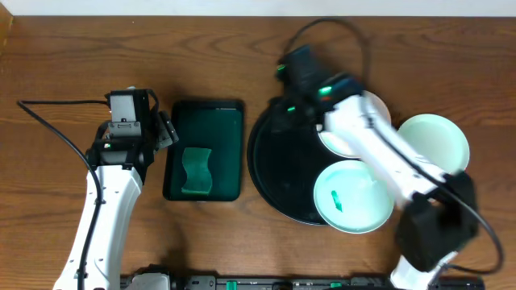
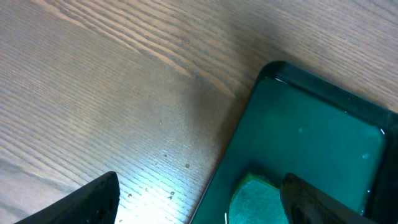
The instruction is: Clean dirty plates on tray and stack at the side
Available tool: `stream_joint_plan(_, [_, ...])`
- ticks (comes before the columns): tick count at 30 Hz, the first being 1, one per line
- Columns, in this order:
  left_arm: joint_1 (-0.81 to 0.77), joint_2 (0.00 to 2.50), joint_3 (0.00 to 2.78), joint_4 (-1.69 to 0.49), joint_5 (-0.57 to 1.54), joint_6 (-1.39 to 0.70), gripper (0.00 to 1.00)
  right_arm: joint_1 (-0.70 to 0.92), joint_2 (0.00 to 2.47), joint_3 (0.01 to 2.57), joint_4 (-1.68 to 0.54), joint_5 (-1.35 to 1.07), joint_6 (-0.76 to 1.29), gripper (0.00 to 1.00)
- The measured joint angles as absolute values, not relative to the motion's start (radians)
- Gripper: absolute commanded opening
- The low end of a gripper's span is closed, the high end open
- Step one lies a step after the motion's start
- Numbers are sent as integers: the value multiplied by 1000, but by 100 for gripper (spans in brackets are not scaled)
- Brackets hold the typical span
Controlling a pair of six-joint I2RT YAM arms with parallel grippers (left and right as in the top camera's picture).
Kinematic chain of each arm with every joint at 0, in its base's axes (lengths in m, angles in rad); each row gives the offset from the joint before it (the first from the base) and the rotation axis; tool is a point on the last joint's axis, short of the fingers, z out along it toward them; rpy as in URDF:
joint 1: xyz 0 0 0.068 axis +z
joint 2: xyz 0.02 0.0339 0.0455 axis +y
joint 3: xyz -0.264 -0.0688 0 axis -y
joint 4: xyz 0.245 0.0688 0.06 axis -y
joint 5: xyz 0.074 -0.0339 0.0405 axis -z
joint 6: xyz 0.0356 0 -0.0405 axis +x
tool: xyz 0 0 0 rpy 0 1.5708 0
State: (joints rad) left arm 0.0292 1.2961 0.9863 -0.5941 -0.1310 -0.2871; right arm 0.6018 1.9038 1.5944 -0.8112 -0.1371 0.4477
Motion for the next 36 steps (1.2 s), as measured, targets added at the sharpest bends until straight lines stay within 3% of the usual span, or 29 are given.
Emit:
stream_joint_plan(7, [29, 1296, 986, -594, -131, -287, 83, 715, 1990, 1596, -683, -54, 545, 33])
stream_joint_plan(15, [29, 1296, 986, -594, -131, -287, 83, 826, 2012, 1596, -697, 104, 611, 33])
stream_joint_plan(16, [29, 1296, 986, -594, -131, -287, 83, 846, 2014, 1596, -703, 115, 614, 38])
stream_joint_plan(17, [29, 1296, 986, -594, -131, -287, 83, 854, 2015, 1596, -703, 119, 616, 52])
stream_joint_plan(18, [29, 1296, 986, -594, -131, -287, 83, 870, 2017, 1596, -702, 126, 618, 54])
stream_joint_plan(22, [29, 1296, 986, -594, -131, -287, 83, 906, 2022, 1596, -691, 134, 624, 39])
stream_joint_plan(36, [29, 1296, 986, -594, -131, -287, 83, 907, 2044, 1596, -687, 184, 693, 20])
